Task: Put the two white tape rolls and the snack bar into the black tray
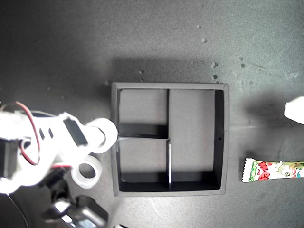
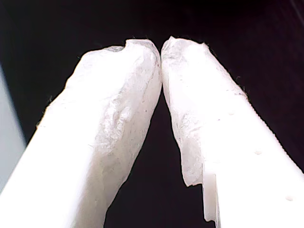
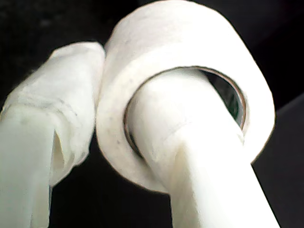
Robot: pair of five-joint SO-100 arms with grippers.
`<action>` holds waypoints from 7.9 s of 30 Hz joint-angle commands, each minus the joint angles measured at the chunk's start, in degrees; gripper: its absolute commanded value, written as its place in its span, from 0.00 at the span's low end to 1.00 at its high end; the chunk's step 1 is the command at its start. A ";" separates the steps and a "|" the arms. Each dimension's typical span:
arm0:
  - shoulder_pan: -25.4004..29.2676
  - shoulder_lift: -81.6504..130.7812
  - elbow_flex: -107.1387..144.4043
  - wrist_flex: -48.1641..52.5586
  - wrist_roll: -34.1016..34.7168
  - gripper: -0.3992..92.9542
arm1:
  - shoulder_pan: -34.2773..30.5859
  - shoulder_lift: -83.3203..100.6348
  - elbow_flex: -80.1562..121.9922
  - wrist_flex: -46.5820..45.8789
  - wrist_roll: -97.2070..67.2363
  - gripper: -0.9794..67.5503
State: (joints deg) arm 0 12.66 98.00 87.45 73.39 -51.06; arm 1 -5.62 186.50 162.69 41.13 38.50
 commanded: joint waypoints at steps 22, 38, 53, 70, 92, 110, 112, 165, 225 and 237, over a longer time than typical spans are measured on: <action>10.11 -60.82 -86.22 31.73 -5.80 0.01 | -12.13 -54.93 -53.17 11.69 21.09 0.28; 10.37 -52.47 -75.06 31.82 -9.23 0.16 | -30.85 -54.93 -18.11 -15.73 72.51 0.43; 5.80 -4.75 -28.30 31.64 -16.17 0.14 | -36.74 -55.81 -4.04 -23.29 76.82 0.46; 23.38 3.87 13.71 0.26 -37.53 0.18 | -28.12 -58.36 -9.49 -12.57 77.34 0.01; 22.68 -13.89 8.53 -10.37 -32.34 0.17 | -15.03 -52.91 -20.83 -7.73 79.37 0.01; 8.44 7.12 10.37 -1.05 -21.80 0.01 | -5.19 -59.33 -52.12 9.58 -1.67 0.01; 5.01 9.32 8.44 -1.05 -16.79 0.01 | -3.08 -64.86 -55.63 10.02 -5.01 0.01; -11.43 -14.24 -47.99 31.82 -5.63 0.11 | -5.01 -104.24 -83.23 11.16 -12.66 0.54; 7.47 95.98 92.37 1.23 -26.63 0.01 | 8.35 5.45 16.26 29.27 25.05 0.01; 5.01 95.89 92.37 6.06 -22.06 0.01 | 9.58 5.45 16.26 35.68 21.71 0.01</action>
State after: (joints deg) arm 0 18.19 191.16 176.66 77.52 -73.56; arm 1 4.13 192.13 178.33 76.29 71.81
